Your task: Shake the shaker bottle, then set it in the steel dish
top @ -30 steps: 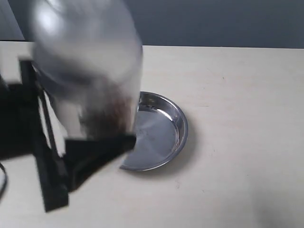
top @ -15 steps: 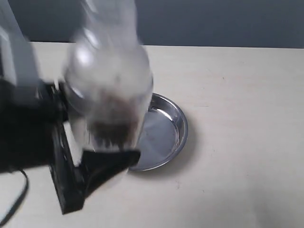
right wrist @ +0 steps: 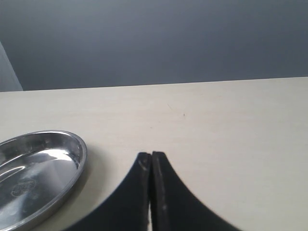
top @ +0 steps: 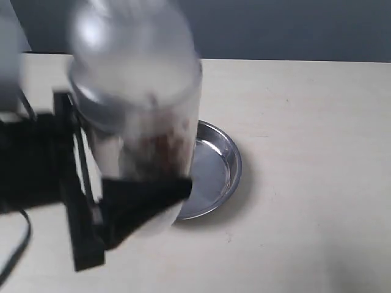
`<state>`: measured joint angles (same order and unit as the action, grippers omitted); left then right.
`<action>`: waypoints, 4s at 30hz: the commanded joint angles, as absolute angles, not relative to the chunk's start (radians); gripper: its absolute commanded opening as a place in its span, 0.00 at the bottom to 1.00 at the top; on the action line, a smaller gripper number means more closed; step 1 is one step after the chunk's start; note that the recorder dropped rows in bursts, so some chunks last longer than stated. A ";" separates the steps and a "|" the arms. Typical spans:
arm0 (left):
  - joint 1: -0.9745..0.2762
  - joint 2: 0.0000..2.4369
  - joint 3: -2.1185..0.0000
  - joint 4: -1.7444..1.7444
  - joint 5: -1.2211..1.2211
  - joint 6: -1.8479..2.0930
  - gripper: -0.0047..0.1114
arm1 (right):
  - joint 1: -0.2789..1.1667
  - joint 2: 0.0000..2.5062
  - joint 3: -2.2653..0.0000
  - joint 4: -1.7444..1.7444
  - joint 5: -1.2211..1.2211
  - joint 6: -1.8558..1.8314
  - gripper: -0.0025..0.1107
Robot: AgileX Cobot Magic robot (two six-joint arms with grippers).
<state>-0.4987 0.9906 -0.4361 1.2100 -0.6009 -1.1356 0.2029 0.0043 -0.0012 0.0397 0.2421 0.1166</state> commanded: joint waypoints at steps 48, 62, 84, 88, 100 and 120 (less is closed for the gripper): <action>-0.501 0.947 -0.486 1.361 -0.626 -1.223 0.04 | 0.199 0.000 0.000 0.043 0.230 0.117 0.01; -0.501 0.947 -0.486 1.359 -0.624 -1.218 0.04 | 0.199 0.000 0.000 0.043 0.228 0.117 0.01; -0.501 0.935 -0.550 1.364 -0.496 -1.218 0.04 | 0.199 0.000 0.000 0.043 0.232 0.117 0.01; -0.501 0.914 -0.686 1.361 -0.440 -1.230 0.04 | 0.199 0.000 0.000 0.043 0.230 0.117 0.01; -0.499 1.133 -0.535 1.262 -0.581 -1.297 0.04 | 0.199 0.000 0.000 0.043 0.230 0.117 0.01; -0.499 0.906 -0.632 1.151 -0.469 -1.085 0.04 | 0.199 0.000 0.000 0.043 0.229 0.117 0.01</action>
